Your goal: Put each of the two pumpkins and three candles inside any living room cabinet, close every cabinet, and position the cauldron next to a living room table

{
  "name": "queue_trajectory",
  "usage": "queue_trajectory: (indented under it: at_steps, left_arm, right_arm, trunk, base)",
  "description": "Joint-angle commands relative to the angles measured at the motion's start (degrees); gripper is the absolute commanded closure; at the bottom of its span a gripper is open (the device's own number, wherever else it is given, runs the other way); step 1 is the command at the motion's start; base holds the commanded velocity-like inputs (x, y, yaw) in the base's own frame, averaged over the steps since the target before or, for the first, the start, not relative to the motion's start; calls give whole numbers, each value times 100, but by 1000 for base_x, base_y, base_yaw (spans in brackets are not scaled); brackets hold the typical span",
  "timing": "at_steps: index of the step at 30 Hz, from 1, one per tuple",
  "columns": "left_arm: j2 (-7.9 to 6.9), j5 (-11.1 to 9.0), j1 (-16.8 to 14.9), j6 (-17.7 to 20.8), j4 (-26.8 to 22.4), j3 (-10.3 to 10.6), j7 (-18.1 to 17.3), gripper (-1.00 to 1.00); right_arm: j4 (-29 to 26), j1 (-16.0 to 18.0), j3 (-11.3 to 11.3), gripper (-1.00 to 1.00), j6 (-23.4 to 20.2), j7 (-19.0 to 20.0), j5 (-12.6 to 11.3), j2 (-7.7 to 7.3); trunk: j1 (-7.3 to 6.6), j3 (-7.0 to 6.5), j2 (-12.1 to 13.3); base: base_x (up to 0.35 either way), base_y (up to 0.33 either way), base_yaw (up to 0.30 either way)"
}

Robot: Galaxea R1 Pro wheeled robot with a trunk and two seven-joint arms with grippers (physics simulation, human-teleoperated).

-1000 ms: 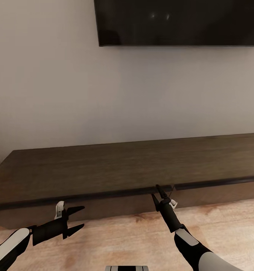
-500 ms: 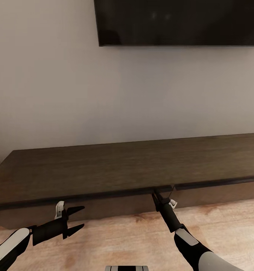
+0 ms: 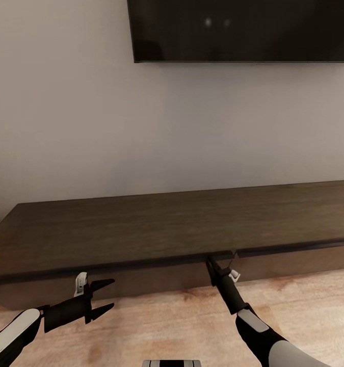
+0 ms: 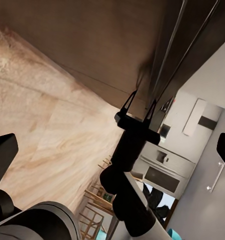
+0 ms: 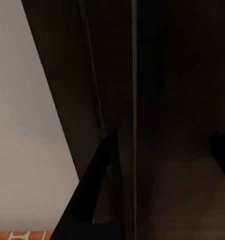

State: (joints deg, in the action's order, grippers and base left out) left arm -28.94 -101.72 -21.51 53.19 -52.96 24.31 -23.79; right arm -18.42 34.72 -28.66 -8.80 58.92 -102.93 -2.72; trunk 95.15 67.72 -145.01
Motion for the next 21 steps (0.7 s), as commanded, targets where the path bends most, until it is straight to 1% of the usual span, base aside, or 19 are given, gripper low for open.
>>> queue_trajectory:
  at_steps: [1,11,16,21]
  left_arm:
    - [-6,12,-4,-2,5,21,-43,-100]
    - [-6,12,-4,-4,5,21,-45,-100]
    - [-6,12,-3,-6,5,21,-45,-100]
    - [-6,12,-4,-8,5,21,-46,-100]
  right_arm:
    - [3,9,45,100,-60,24,-103,-3]
    - [4,9,45,100,-61,21,-105,-1]
    - [5,9,45,100,-61,16,-105,-1]
    - [6,9,45,100,-61,15,-103,-1]
  trunk:
    - [-2,4,-2]
    - [-2,4,-2]
    - [-2,4,-2]
    - [-2,4,-2]
  base:
    - [-34,0,0]
    - [-9,0,0]
    - [-123,0,0]
    - [-23,0,0]
